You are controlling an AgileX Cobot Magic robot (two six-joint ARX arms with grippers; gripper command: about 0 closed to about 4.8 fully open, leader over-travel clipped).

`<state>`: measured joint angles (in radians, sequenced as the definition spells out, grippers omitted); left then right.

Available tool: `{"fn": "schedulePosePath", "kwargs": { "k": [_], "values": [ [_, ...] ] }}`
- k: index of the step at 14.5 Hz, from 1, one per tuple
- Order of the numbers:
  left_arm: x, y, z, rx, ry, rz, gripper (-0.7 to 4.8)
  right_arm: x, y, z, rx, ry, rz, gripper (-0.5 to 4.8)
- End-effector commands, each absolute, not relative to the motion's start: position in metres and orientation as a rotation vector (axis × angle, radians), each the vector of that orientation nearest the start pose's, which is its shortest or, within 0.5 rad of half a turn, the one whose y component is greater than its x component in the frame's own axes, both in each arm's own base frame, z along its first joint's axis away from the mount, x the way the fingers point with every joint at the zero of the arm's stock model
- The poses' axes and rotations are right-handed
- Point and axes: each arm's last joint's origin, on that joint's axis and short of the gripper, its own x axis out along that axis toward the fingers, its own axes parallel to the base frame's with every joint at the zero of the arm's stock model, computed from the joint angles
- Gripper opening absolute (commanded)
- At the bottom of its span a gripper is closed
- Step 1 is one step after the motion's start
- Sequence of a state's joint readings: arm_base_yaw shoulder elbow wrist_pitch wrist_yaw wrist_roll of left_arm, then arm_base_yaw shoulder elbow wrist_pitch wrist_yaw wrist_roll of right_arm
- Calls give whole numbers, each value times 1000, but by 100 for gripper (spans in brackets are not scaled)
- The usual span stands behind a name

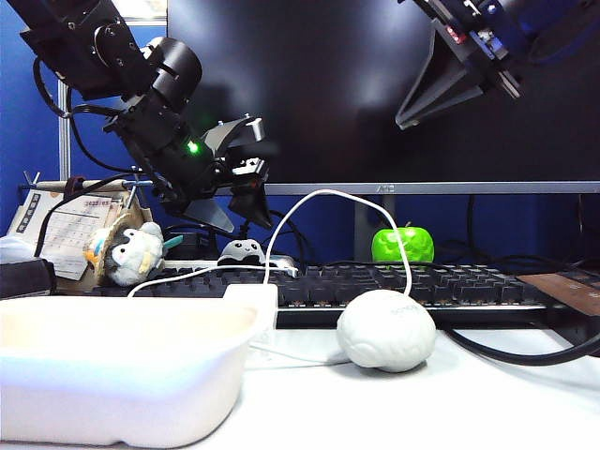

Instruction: Identity fluffy octopus among items on the table, put them into the paper lunch box.

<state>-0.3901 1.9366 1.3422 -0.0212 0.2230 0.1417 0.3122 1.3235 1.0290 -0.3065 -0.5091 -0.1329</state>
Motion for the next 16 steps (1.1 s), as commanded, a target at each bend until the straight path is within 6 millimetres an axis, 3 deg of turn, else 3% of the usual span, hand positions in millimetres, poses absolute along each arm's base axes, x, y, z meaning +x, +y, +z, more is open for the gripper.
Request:
{"fn": "schedulePosePath", "kwargs": {
  "k": [1, 13, 16],
  "values": [
    [397, -171, 206, 183, 565, -640, 373, 270, 102, 305, -97, 441, 838, -6],
    [402, -172, 206, 162, 507, -600, 373, 266, 101, 298, -92, 520, 827, -6],
    [404, -172, 199, 150, 529, -578, 376, 266, 101, 298, -92, 521, 827, -6]
  ]
}}
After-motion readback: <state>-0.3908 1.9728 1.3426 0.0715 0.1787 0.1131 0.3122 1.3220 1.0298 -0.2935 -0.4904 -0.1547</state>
